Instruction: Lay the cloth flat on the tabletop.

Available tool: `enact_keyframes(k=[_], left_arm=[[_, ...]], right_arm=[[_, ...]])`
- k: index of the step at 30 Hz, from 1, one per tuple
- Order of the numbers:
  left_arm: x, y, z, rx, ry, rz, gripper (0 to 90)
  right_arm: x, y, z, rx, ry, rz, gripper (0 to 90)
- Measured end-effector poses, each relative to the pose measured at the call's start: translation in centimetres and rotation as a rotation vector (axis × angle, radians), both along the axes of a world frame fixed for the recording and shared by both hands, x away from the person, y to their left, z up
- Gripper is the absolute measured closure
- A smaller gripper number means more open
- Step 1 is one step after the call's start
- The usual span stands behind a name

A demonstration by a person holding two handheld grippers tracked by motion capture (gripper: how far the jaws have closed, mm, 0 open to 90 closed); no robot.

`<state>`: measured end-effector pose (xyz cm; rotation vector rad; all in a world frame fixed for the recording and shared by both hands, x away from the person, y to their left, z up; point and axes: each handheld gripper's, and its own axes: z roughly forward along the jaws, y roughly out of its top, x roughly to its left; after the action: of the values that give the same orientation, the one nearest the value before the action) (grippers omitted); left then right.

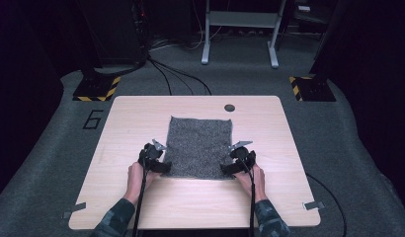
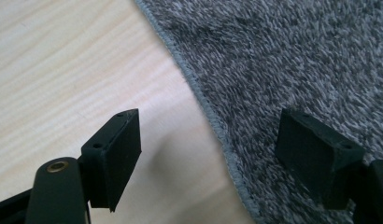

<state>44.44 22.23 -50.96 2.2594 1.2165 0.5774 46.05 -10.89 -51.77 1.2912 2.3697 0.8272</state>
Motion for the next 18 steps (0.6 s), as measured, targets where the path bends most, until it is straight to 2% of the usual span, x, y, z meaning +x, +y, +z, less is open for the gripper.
enact_keyframes(k=[3,5,7,8,9,13,15,16,18], left_arm=[[-1.0,0.1,-0.1,-0.015,0.002,-0.018,22.0],[-1.5,0.1,0.0,-0.010,0.008,-0.021,21.2],[-1.7,0.4,0.5,-0.035,0.002,-0.027,19.1],[-1.6,0.5,0.8,-0.050,-0.019,-0.022,18.6],[-1.4,0.6,1.1,-0.063,-0.025,-0.021,18.0],[0.8,0.6,1.8,-0.067,-0.037,0.006,16.4],[2.1,0.5,1.5,-0.062,-0.035,0.022,16.4],[2.7,0.5,1.2,-0.045,-0.022,0.030,16.1],[3.2,0.5,0.8,-0.039,-0.009,0.035,16.1]], right_arm=[[-0.7,-0.5,-0.1,0.002,-0.005,0.008,4.9],[-1.0,-0.8,-0.1,0.007,-0.001,0.021,5.6],[-1.3,-1.1,0.3,0.031,-0.007,0.031,6.3],[-1.4,-1.3,0.6,0.050,-0.010,0.021,6.3],[-1.3,-1.4,0.9,0.058,-0.019,0.011,6.2],[-0.1,-1.5,1.9,0.052,-0.038,-0.012,5.4],[0.5,-1.1,2.1,0.039,-0.055,-0.024,5.3],[0.9,-1.0,2.0,0.027,-0.060,-0.026,5.1],[1.5,-0.7,1.7,0.008,-0.045,-0.035,4.4]])
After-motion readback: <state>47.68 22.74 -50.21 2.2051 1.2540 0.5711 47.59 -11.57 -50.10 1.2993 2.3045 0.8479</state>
